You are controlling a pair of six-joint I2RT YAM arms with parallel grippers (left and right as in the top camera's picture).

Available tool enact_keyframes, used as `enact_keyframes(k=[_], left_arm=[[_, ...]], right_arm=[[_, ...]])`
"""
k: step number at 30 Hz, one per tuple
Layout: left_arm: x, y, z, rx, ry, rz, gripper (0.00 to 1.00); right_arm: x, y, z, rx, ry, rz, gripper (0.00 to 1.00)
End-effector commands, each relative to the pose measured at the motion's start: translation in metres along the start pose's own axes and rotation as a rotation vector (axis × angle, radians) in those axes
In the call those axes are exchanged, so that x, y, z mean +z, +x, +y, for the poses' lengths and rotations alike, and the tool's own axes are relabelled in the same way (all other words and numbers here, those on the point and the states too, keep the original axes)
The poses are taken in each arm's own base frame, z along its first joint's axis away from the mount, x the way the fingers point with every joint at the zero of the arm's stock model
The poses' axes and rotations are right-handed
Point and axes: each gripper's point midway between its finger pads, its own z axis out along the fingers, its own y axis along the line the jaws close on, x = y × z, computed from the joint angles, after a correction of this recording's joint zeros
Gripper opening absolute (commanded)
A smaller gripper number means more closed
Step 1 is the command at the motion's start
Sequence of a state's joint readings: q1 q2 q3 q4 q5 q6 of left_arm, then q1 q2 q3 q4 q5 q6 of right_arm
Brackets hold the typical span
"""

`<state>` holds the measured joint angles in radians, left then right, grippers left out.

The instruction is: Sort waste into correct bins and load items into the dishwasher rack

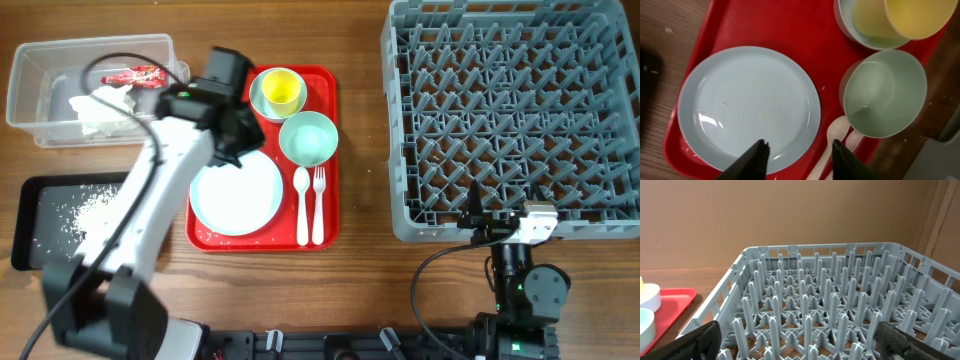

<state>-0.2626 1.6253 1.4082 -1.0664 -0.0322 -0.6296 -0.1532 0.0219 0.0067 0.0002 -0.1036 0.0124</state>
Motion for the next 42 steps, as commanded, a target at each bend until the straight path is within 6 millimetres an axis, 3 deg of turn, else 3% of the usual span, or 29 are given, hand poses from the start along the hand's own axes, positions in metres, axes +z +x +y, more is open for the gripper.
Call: enact_keyframes(k=[1,5,9,11,14,15,17,19,24,28,35,38,42], left_arm=[[-0.035,-0.021,0.02,-0.076,0.025,-0.089,0.31],[-0.048,-0.034,0.044,-0.149,0.017,-0.125,0.25],[-0.069,-0.053,0.089,-0.283,-0.006,-0.195,0.23],[-0.086,-0.063,0.121,-0.378,-0.015,-0.253,0.33],[-0.108,-0.071,0.164,-0.506,-0.037,-0.326,0.66],[-0.116,-0.072,0.182,-0.562,-0.045,-0.349,1.0],[-0.121,-0.07,0.209,-0.641,-0.073,-0.361,1.0],[-0.122,-0.068,0.223,-0.684,-0.092,-0.36,1.0],[-0.124,-0.071,0.231,-0.703,-0.104,-0.376,1.0],[-0.134,-0.09,0.245,-0.726,-0.108,-0.477,1.0],[-0.135,-0.082,0.265,-0.803,-0.089,-0.452,1.0],[-0.135,-0.082,0.265,-0.802,-0.089,-0.453,1.0],[-0.135,-0.082,0.265,-0.802,-0.089,-0.453,1.0]], right_arm=[[0.0,-0.002,-0.001,-0.013,0.008,-0.008,1.0],[0.0,-0.002,-0.001,-0.013,0.008,-0.008,1.0],[0.0,-0.002,-0.001,-0.013,0.008,-0.008,1.0],[0.0,-0.002,-0.001,-0.013,0.008,-0.008,1.0],[0.0,-0.002,-0.001,-0.013,0.008,-0.008,1.0],[0.0,-0.002,-0.001,-0.013,0.008,-0.008,1.0],[0.0,-0.002,-0.001,-0.013,0.008,-0.008,1.0],[0.0,-0.002,-0.001,-0.013,0.008,-0.008,1.0],[0.0,-0.002,-0.001,-0.013,0.008,-0.008,1.0],[0.0,-0.002,-0.002,-0.015,0.014,-0.008,1.0],[-0.001,-0.014,-0.002,-0.017,0.015,-0.059,1.0],[-0.008,-0.062,0.005,0.007,-0.024,-0.255,1.0],[-0.033,-0.114,0.037,0.223,-0.269,-0.455,1.0]])
